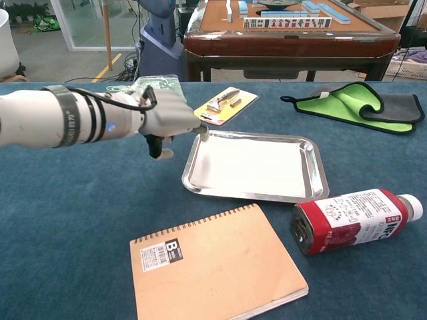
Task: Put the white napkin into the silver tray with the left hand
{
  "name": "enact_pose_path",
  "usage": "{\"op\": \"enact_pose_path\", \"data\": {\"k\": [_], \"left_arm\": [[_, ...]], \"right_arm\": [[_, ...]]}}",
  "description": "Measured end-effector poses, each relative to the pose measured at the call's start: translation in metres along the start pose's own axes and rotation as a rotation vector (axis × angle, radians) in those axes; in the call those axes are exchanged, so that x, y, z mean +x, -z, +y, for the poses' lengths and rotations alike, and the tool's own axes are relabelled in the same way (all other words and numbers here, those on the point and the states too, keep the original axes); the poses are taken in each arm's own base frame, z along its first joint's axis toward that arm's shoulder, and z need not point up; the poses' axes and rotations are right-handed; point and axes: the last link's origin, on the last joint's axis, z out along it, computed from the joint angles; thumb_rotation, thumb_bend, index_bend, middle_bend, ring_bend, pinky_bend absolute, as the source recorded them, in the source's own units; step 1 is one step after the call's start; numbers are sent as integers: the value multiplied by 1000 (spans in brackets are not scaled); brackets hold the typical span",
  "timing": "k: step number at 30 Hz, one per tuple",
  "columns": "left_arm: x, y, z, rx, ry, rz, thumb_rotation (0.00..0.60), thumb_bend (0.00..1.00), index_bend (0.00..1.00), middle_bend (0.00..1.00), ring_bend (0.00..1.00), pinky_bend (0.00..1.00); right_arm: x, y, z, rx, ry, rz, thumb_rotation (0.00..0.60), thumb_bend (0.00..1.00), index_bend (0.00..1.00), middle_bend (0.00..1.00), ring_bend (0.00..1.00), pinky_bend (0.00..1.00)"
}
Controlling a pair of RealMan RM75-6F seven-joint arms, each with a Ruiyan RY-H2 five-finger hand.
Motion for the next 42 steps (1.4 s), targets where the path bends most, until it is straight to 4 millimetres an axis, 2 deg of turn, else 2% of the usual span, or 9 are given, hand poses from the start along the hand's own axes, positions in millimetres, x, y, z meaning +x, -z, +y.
{"op": "enact_pose_path", "data": {"k": [6,12,15,20,24,29,33,38,42], "left_arm": [[-10,27,-39,134,137,35,600,393,155,958,924,997],[-28,63,-81,301,280,66,600,393,147,815,758,993],[-38,84,-93,366,320,78,600,391,147,731,663,987],[-56,118,-107,466,381,95,600,350,147,594,572,928],[-70,142,-112,526,415,98,600,322,146,509,500,807],[-85,174,-111,594,461,135,600,281,143,399,385,570],[-93,197,-107,628,509,170,600,255,131,336,307,393],[-100,224,-97,639,541,197,600,240,125,292,261,289],[-101,240,-88,638,553,219,600,239,125,289,261,271]], "right_arm": [[-1,-7,-8,43,10,-17,600,79,243,264,208,190],[-3,-14,-16,81,12,-45,600,79,242,264,209,189],[-5,-18,-19,102,9,-65,600,79,243,264,209,190],[-6,-25,-24,141,-4,-104,600,78,243,261,209,189],[-7,-31,-28,174,-14,-129,600,65,243,256,199,189],[-8,-38,-36,217,-30,-159,600,64,242,246,181,190],[-8,-42,-43,258,-45,-182,600,59,169,238,160,189],[-10,-45,-49,292,-48,-203,600,46,162,205,118,170],[-14,-44,-53,317,-49,-226,600,45,162,192,112,160]]}}
